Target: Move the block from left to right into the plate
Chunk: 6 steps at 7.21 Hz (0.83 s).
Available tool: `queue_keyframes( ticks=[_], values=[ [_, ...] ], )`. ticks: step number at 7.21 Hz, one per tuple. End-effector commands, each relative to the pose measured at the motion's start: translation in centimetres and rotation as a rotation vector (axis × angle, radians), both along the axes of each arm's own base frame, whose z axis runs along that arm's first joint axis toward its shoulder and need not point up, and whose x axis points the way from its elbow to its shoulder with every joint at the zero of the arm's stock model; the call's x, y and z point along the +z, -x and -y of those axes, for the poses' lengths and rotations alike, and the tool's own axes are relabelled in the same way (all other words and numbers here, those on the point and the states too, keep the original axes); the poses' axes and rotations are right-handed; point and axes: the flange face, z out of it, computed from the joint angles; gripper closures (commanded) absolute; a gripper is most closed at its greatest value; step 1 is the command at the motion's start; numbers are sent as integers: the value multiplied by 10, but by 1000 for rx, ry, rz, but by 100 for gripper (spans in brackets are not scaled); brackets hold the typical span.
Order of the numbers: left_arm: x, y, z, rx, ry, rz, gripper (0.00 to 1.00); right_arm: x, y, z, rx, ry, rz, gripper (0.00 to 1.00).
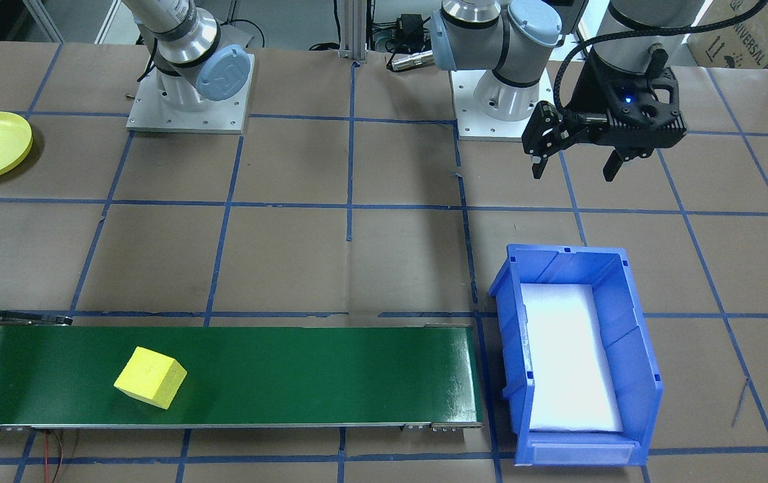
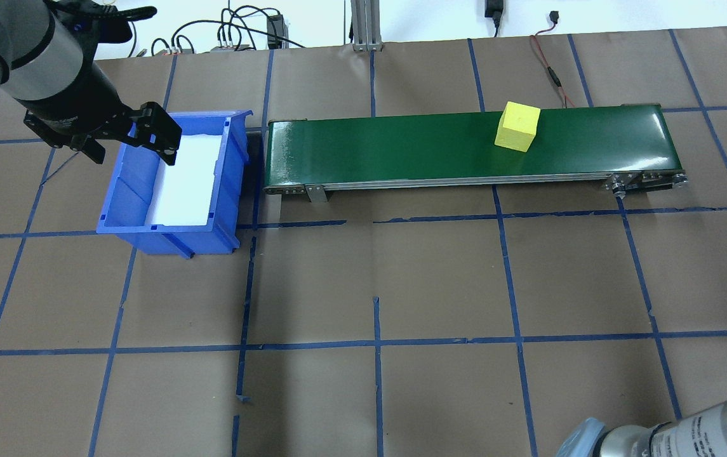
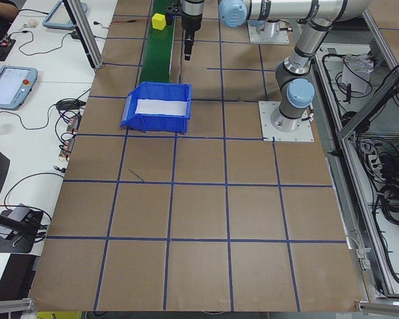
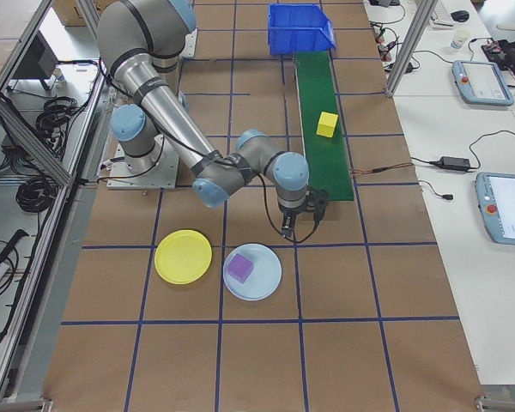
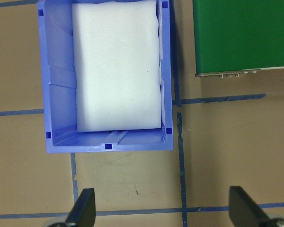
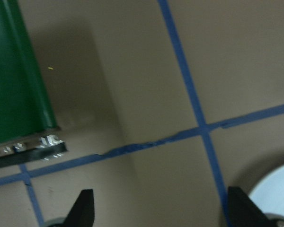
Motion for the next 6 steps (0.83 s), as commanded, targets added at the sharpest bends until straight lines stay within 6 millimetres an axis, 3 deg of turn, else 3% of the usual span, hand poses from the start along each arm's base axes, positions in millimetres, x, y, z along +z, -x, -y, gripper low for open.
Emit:
queue_keyframes(
  ticks=[1, 3, 6],
  values=[
    [2, 0, 0, 0, 8, -1, 0, 6, -67, 48, -122, 53, 155, 0],
    [2, 0, 0, 0, 8, -1, 0, 15, -126, 81, -171, 51, 176, 0],
    [2, 0, 0, 0, 8, -3, 0, -4, -156, 100, -198, 72, 275, 0]
  ],
)
